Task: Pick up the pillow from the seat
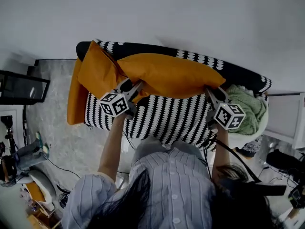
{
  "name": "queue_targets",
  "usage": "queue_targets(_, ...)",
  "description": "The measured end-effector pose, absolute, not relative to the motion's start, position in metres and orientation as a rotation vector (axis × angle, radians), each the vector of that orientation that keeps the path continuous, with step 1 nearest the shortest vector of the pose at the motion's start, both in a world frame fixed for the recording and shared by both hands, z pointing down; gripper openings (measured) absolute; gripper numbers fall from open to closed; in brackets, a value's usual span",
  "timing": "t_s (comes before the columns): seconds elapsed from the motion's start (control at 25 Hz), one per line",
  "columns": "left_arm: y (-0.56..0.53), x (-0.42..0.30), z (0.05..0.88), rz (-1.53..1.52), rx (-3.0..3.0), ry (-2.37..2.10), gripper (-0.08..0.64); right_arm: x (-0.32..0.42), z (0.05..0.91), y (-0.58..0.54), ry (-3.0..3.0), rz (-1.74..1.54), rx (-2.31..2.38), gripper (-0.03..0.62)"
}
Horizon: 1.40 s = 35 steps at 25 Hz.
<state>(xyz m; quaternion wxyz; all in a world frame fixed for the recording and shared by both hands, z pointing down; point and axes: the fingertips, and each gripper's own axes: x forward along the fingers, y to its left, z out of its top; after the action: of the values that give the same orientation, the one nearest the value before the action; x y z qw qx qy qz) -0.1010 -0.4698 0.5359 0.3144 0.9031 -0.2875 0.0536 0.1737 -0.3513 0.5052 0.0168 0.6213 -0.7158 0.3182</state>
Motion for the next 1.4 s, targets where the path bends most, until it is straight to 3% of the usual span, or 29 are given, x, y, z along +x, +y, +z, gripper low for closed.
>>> queue_targets(0.32, -0.453, -0.088, 0.465, -0.053, 2.447, -0.778, 0.206, 0.193, 0.434, -0.345, -2.324, 0.829, 1.989, 0.114)
queue_targets(1.4, -0.330, -0.093, 0.364, -0.324, 2.539, -0.977, 0.201, 0.211, 0.344, -0.278, -2.583, 0.507, 1.895, 0.114)
